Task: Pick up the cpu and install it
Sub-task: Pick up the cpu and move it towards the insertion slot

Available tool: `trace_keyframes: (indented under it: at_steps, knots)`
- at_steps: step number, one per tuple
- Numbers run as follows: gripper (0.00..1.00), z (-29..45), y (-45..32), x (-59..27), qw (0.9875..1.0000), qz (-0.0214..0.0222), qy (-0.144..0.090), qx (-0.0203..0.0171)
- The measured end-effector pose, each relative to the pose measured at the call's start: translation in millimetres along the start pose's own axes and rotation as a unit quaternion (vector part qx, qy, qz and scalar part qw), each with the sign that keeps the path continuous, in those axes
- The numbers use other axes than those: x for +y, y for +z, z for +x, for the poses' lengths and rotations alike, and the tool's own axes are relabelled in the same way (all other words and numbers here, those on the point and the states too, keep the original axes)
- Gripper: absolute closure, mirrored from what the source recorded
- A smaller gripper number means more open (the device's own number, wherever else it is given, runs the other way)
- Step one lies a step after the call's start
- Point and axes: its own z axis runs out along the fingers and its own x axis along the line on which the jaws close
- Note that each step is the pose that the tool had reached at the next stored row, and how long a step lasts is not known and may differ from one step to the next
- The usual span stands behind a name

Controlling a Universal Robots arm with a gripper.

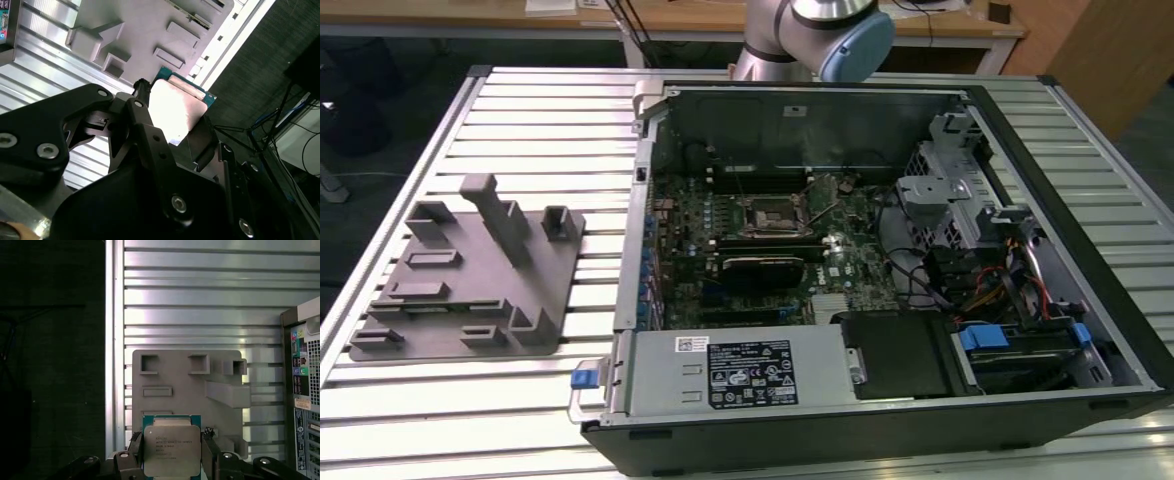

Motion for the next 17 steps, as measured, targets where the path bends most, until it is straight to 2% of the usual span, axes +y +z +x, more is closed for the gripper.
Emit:
trace_keyframes:
  at_steps: [7,17]
  knots:
    - [0.46,-3.8,0.2,0.1,1.0000,0.0000,0.000,0.0001]
    - [0.46,-18.5,1.1,0.5,1.0000,0.0000,0.000,0.0000]
